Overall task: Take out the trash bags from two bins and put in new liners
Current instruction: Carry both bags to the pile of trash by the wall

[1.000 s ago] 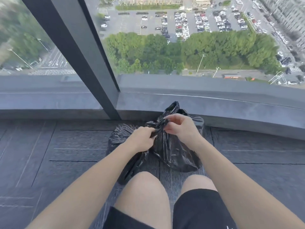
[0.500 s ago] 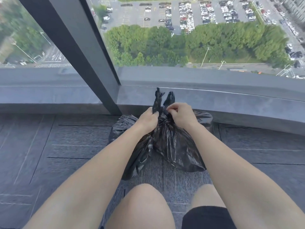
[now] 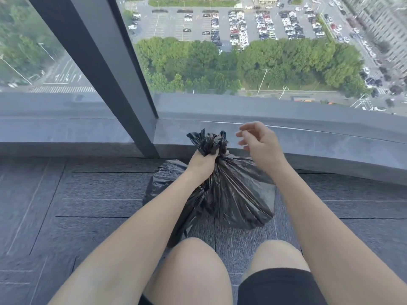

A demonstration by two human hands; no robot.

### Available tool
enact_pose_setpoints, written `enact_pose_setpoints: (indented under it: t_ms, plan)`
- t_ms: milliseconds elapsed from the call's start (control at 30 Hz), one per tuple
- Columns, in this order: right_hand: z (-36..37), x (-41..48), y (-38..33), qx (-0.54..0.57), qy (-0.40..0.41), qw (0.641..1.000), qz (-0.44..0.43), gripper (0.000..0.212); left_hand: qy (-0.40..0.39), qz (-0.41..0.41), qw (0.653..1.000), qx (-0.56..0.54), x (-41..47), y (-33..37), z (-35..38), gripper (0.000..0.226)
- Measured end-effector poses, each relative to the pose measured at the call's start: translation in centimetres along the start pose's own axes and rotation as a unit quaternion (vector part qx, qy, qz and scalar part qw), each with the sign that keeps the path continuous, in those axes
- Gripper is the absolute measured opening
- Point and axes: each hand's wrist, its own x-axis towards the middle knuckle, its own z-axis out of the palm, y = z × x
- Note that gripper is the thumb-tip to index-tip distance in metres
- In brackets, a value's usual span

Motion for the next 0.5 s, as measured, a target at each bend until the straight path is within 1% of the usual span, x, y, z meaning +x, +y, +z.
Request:
enact_pose_setpoints:
  t_ms: [33,67,100,167,200,233,300,367,433,500]
  plan:
    - [-0.3,-0.2,0.7,-0.049,-0.013,0.999,0.006,0.013,0.013,0.003,1.000,-0.023,0.0,0.0,-0.2,0.014]
    - [-0.3,-0.5,1.4,-0.105,-0.048,0.993,0.011,0.019,0.020,0.019,0.999,-0.017,0.1,-0.1,-0.3,0.011]
    - [0.1,-0.9,1.9,-0.160,-0.089,0.983,0.008,0.034,0.027,0.037,0.999,-0.026,0.0,0.0,-0.3,0.014]
    - [1.6,-1.7,2.6,-0.266,-0.154,0.951,-0.017,0.061,0.070,0.047,0.994,-0.068,-0.4,0.6,-0.3,0.027]
    - [2.5,-2.0,2.7,-0.312,-0.178,0.933,-0.026,0.067,0.078,0.049,0.993,-0.071,-0.5,0.6,-0.4,0.032]
    - [3.5,-2.4,2.8,-0.337,-0.194,0.921,-0.026,0.069,0.071,0.044,0.994,-0.067,-0.8,0.8,-0.6,0.034]
    - [5.2,-3.3,2.9,-0.332,-0.219,0.917,-0.009,0.065,0.063,0.043,0.995,-0.057,-1.7,1.0,-0.9,0.035]
    - [6.9,-4.1,3.3,-0.306,-0.218,0.927,0.001,0.070,0.059,0.050,0.997,-0.009,-2.3,0.7,-1.4,0.043]
    - [8.4,-4.8,3.8,-0.281,-0.194,0.940,-0.006,0.072,0.057,0.080,0.992,0.081,-2.9,0.6,-1.8,0.048]
    - [9.3,-5.1,4.0,-0.281,-0.157,0.947,-0.021,0.073,0.036,0.112,0.983,0.141,-3.4,0.7,-2.3,0.044]
